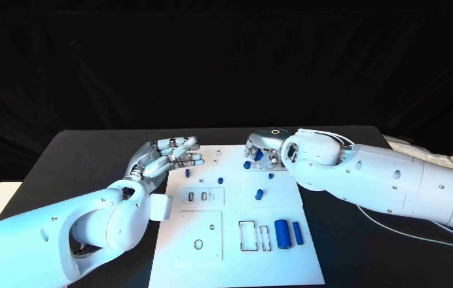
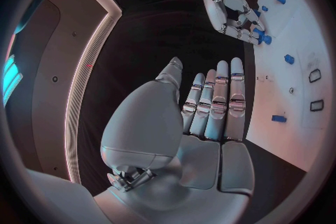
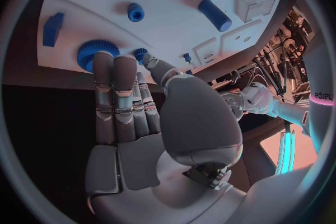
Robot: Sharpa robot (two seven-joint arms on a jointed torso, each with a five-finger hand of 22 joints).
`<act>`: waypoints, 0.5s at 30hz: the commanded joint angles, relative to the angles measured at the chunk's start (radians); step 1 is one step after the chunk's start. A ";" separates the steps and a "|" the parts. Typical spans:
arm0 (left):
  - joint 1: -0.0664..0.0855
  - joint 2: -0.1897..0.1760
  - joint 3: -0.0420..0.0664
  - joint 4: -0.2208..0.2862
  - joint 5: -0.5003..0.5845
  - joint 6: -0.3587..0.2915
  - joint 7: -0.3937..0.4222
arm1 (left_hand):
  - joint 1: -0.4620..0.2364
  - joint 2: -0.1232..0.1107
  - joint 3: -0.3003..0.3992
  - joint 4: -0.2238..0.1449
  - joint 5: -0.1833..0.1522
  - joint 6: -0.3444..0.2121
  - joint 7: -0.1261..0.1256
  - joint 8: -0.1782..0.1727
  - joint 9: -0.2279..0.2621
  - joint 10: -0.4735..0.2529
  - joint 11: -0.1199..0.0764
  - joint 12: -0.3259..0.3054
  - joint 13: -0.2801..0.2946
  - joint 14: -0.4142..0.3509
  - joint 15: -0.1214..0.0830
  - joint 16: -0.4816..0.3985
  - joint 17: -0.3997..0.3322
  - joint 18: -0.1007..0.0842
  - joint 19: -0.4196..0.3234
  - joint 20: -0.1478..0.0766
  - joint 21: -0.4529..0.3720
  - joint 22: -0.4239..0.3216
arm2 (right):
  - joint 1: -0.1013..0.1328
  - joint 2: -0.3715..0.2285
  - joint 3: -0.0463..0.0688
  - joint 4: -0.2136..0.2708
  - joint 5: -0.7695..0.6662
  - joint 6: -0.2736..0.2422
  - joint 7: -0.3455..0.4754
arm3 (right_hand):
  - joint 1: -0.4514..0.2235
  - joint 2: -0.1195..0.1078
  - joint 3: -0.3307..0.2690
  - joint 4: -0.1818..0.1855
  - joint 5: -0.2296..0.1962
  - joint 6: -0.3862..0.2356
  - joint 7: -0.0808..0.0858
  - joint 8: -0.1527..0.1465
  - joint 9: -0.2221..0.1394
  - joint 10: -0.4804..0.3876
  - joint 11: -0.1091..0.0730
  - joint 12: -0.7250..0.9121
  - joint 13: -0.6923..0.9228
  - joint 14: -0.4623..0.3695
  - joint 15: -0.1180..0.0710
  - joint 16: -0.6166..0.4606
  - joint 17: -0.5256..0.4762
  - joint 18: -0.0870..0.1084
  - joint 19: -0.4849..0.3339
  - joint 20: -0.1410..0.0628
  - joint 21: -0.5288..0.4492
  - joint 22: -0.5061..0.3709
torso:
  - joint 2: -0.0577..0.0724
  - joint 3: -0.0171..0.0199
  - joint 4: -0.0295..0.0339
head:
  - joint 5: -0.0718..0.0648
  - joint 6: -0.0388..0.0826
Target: Assemble the parts on the task board
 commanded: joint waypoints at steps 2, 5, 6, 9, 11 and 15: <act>0.002 0.001 0.001 0.004 -0.005 0.021 0.001 | -0.004 0.002 -0.004 -0.003 -0.006 -0.002 0.008 -0.004 -0.001 0.001 0.008 -0.004 0.000 0.006 0.000 -0.003 0.002 0.011 0.008 -0.003 0.003 0.001 | 0.001 0.008 0.000 -0.004 -0.043 0.050 -0.014 | 0.004 -0.009 0.003 0.011 -0.007 0.008 -0.006 -0.002 0.001 0.001 0.001 -0.002 0.001 0.029 0.008 0.044 0.045 -0.015 0.012 0.000 0.034 0.043 | 0.004 -0.0001 0.0018 | 0.003 -0.001; 0.002 0.001 0.001 0.002 -0.004 0.022 0.000 | -0.004 0.002 -0.004 -0.004 -0.006 -0.002 0.008 -0.004 -0.001 0.001 0.008 -0.004 0.000 0.006 0.000 -0.003 0.002 0.011 0.008 -0.003 0.003 0.001 | 0.001 0.011 0.000 -0.005 -0.043 0.049 -0.011 | 0.004 -0.009 0.005 0.016 -0.008 0.009 -0.006 -0.002 0.001 0.003 0.002 -0.002 0.001 0.031 0.008 0.072 0.074 -0.019 0.016 0.001 0.054 0.067 | 0.005 -0.0007 0.0014 | 0.004 -0.002; 0.002 0.001 0.001 0.002 -0.004 0.022 -0.001 | -0.004 0.002 -0.004 -0.004 -0.006 -0.002 0.008 -0.004 -0.001 0.001 0.008 -0.004 0.000 0.006 0.000 -0.003 0.002 0.011 0.008 -0.003 0.003 0.001 | 0.001 0.012 0.000 -0.005 -0.043 0.048 -0.011 | 0.005 -0.009 0.006 0.017 -0.008 0.010 -0.006 -0.002 0.001 0.003 0.001 -0.002 0.001 0.031 0.009 0.082 0.083 -0.020 0.018 0.001 0.062 0.076 | 0.006 -0.0004 0.0011 | 0.004 -0.002; 0.002 0.000 0.001 0.000 -0.004 0.023 -0.002 | -0.005 0.002 -0.004 -0.004 -0.007 -0.002 0.008 -0.004 -0.001 0.001 0.008 -0.004 0.000 0.006 0.000 -0.004 0.002 0.011 0.008 -0.003 0.003 0.001 | 0.001 0.015 0.000 -0.007 -0.043 0.047 -0.009 | 0.007 -0.008 0.011 0.023 -0.009 0.014 -0.006 -0.002 0.001 0.007 0.001 -0.002 0.001 0.032 0.009 0.115 0.118 -0.024 0.024 0.002 0.088 0.108 | 0.007 -0.0001 0.0009 | 0.005 -0.002; 0.002 0.000 0.001 -0.001 -0.004 0.023 -0.003 | -0.005 0.002 -0.004 -0.004 -0.007 -0.002 0.008 -0.004 -0.001 0.001 0.008 -0.004 0.000 0.006 0.000 -0.004 0.002 0.011 0.008 -0.003 0.003 0.001 | 0.001 0.017 0.000 -0.009 -0.043 0.049 -0.008 | 0.009 -0.006 0.015 0.025 -0.011 0.018 -0.006 -0.001 0.002 0.011 0.000 -0.001 0.002 0.032 0.008 0.130 0.132 -0.025 0.027 0.002 0.100 0.122 | 0.007 -0.0001 0.0011 | 0.005 -0.001; 0.002 0.001 0.001 -0.002 -0.004 0.025 -0.005 | -0.005 0.002 -0.004 -0.004 -0.007 -0.002 0.008 -0.004 -0.001 0.001 0.008 -0.004 0.000 0.006 0.000 -0.004 0.002 0.011 0.008 -0.003 0.003 0.001 | 0.001 0.023 0.000 -0.016 -0.043 0.060 -0.009 | 0.015 0.000 0.028 0.030 -0.022 0.032 -0.006 0.002 0.004 0.024 -0.004 0.000 0.002 0.035 0.005 0.176 0.181 -0.031 0.039 0.001 0.134 0.167 | 0.009 -0.0006 0.0026 | 0.004 -0.002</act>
